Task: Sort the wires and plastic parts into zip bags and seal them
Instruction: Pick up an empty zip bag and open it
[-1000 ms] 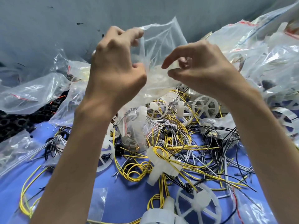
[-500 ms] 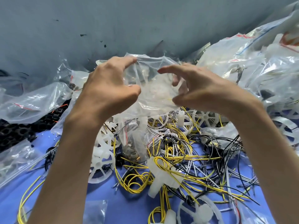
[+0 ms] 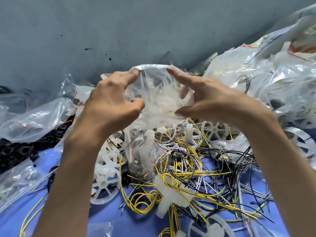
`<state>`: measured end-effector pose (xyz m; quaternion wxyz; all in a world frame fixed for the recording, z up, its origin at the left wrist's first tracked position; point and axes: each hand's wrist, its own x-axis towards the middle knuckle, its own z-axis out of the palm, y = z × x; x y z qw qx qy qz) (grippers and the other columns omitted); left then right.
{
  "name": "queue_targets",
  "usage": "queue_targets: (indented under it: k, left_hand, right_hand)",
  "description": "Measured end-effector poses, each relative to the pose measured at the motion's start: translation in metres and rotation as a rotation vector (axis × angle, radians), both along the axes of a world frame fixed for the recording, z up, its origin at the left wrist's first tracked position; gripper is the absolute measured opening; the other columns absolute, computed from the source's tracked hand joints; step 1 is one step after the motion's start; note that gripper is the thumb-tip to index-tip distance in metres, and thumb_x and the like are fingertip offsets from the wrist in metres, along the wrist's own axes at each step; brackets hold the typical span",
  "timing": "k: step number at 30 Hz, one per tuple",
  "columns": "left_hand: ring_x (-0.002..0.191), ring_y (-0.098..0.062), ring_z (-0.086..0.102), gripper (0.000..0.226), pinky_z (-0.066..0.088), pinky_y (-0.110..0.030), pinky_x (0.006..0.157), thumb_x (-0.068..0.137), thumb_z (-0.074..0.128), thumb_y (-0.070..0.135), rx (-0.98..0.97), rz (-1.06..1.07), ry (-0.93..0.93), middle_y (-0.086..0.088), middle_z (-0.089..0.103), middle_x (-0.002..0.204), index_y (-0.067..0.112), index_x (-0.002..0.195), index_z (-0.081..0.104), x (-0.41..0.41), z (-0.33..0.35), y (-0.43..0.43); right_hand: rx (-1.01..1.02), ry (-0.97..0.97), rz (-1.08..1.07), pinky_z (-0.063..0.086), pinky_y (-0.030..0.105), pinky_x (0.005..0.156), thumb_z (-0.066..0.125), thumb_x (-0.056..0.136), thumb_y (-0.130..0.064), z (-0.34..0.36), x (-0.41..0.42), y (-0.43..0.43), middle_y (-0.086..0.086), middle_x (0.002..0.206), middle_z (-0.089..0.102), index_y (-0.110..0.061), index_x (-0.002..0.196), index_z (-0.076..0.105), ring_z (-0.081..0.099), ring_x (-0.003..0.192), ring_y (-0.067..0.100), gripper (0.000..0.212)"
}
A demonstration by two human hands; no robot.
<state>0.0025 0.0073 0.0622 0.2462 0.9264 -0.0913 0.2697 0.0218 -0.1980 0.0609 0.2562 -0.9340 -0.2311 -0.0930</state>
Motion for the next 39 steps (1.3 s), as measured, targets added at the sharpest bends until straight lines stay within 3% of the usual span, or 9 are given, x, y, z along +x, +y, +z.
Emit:
queue_targets:
  k: [5, 9, 16, 19, 22, 27, 32, 36, 39]
  left_hand:
    - [0.066, -0.003, 0.046, 0.063, 0.031, 0.004, 0.059, 0.067, 0.055, 0.025, 0.059, -0.121, 0.108, 0.022, 0.066, 0.095, 0.039, 0.129, 0.056, 0.001, 0.000, -0.001]
    - [0.052, 0.019, 0.046, 0.062, 0.032, 0.000, 0.054, 0.068, 0.058, 0.022, 0.009, -0.091, 0.126, 0.029, 0.060, 0.079, 0.037, 0.128, 0.058, 0.002, 0.002, 0.007]
    - [0.052, -0.001, 0.051, 0.061, 0.045, -0.019, 0.063, 0.066, 0.055, 0.018, -0.069, 0.139, -0.026, 0.017, 0.053, 0.057, 0.034, 0.124, 0.060, -0.001, 0.010, 0.024]
    - [0.085, -0.035, 0.063, 0.061, 0.052, -0.039, 0.088, 0.068, 0.052, 0.015, -0.095, 0.200, -0.176, -0.005, 0.067, 0.088, 0.032, 0.127, 0.053, -0.005, 0.013, 0.026]
    - [0.113, -0.033, 0.056, 0.064, 0.045, -0.042, 0.101, 0.071, 0.039, 0.020, -0.177, 0.274, -0.327, -0.003, 0.059, 0.129, 0.032, 0.134, 0.044, -0.006, 0.013, 0.019]
    - [0.084, -0.050, 0.058, 0.055, 0.051, -0.052, 0.068, 0.084, 0.035, 0.010, -0.210, 0.320, -0.321, -0.012, 0.060, 0.122, 0.026, 0.135, 0.046, -0.007, 0.014, 0.018]
    - [0.043, 0.001, 0.053, 0.058, 0.045, -0.020, 0.056, 0.073, 0.053, 0.002, 0.147, 0.074, 0.001, 0.024, 0.062, 0.056, 0.043, 0.113, 0.064, -0.012, 0.013, 0.017]
    - [0.054, 0.024, 0.047, 0.060, 0.037, -0.007, 0.047, 0.080, 0.057, -0.001, 0.257, -0.145, 0.365, 0.043, 0.059, 0.078, 0.048, 0.113, 0.057, -0.006, 0.003, 0.013]
    - [0.067, 0.041, 0.027, 0.060, 0.033, 0.000, 0.045, 0.083, 0.056, -0.002, 0.339, -0.251, 0.444, 0.055, 0.024, 0.077, 0.039, 0.127, 0.053, -0.006, 0.002, 0.012]
  right_hand:
    - [-0.072, -0.010, -0.026, 0.040, 0.018, 0.063, 0.073, 0.079, -0.026, -0.002, 0.004, -0.006, -0.006, 0.109, 0.055, -0.045, 0.146, 0.012, 0.046, 0.069, -0.003, 0.092]
    - [-0.149, -0.031, 0.082, 0.033, 0.017, 0.067, 0.062, 0.086, -0.032, 0.002, 0.000, -0.008, -0.006, 0.110, 0.053, -0.051, 0.133, 0.041, 0.050, 0.077, -0.003, 0.055]
    - [0.278, -0.093, 0.081, 0.052, 0.030, 0.070, 0.060, 0.091, -0.015, 0.007, 0.001, -0.011, -0.003, 0.105, 0.062, -0.036, 0.114, 0.061, 0.069, 0.079, 0.016, 0.032]
    - [0.081, 0.003, -0.004, 0.050, 0.019, 0.068, 0.064, 0.087, -0.028, 0.000, 0.008, -0.017, -0.008, 0.115, 0.060, -0.031, 0.130, 0.050, 0.064, 0.086, 0.012, 0.045]
    - [-0.218, 0.137, -0.016, 0.049, 0.020, 0.074, 0.065, 0.085, -0.041, -0.010, 0.013, -0.017, -0.005, 0.129, 0.054, -0.032, 0.136, 0.045, 0.059, 0.095, 0.008, 0.055]
    - [-0.457, 0.350, 0.009, 0.041, 0.027, 0.095, 0.060, 0.084, -0.053, -0.024, 0.017, -0.016, -0.007, 0.143, 0.046, -0.043, 0.137, 0.041, 0.054, 0.113, 0.012, 0.057]
    - [-0.609, 0.371, -0.002, 0.042, 0.035, 0.098, 0.057, 0.088, -0.048, -0.030, 0.022, -0.017, -0.002, 0.142, 0.047, -0.041, 0.136, 0.043, 0.048, 0.124, 0.019, 0.051]
    - [-0.685, 0.436, -0.001, 0.039, 0.035, 0.099, 0.055, 0.089, -0.050, -0.035, 0.022, -0.014, -0.005, 0.145, 0.043, -0.042, 0.135, 0.045, 0.044, 0.128, 0.020, 0.048]
    - [-0.676, 0.426, -0.004, 0.039, 0.039, 0.103, 0.055, 0.089, -0.051, -0.039, 0.026, -0.012, -0.004, 0.146, 0.042, -0.040, 0.136, 0.044, 0.043, 0.130, 0.020, 0.050]
